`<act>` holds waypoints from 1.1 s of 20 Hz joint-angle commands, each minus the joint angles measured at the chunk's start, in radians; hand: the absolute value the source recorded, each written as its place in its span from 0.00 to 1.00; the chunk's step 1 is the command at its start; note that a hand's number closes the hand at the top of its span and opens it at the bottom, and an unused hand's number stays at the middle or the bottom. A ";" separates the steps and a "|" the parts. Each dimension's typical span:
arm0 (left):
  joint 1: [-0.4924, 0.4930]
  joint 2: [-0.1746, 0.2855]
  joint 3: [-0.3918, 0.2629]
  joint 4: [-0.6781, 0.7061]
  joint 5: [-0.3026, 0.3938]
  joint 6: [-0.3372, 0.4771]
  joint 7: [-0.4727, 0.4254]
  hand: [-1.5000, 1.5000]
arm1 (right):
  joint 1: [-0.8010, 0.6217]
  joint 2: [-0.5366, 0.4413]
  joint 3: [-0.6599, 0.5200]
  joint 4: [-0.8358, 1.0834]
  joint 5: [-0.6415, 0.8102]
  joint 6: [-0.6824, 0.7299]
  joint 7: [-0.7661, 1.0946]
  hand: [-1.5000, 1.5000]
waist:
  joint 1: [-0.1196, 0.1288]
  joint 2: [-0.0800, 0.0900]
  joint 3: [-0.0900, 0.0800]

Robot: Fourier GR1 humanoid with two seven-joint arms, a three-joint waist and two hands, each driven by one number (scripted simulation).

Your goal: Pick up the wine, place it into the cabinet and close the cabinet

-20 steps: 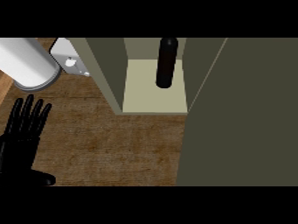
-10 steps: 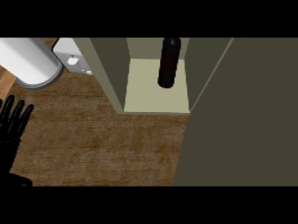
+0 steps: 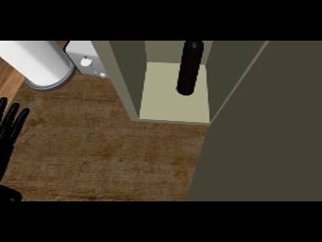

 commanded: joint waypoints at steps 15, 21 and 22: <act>-0.007 0.036 0.075 0.039 0.040 -0.056 0.028 0.00 | -0.910 0.585 -0.004 0.535 -0.096 -0.252 0.439 1.00 | -0.008 -0.005 0.005; -0.004 -0.007 0.080 0.092 -0.013 -0.085 -0.006 0.00 | -1.086 0.589 -0.056 0.842 -0.229 -0.318 0.290 1.00 | -0.026 -0.003 0.007; -0.018 0.024 0.102 0.078 0.007 -0.071 0.026 0.00 | -1.140 0.590 -0.092 0.881 -0.266 -0.352 0.282 1.00 | -0.020 -0.003 0.007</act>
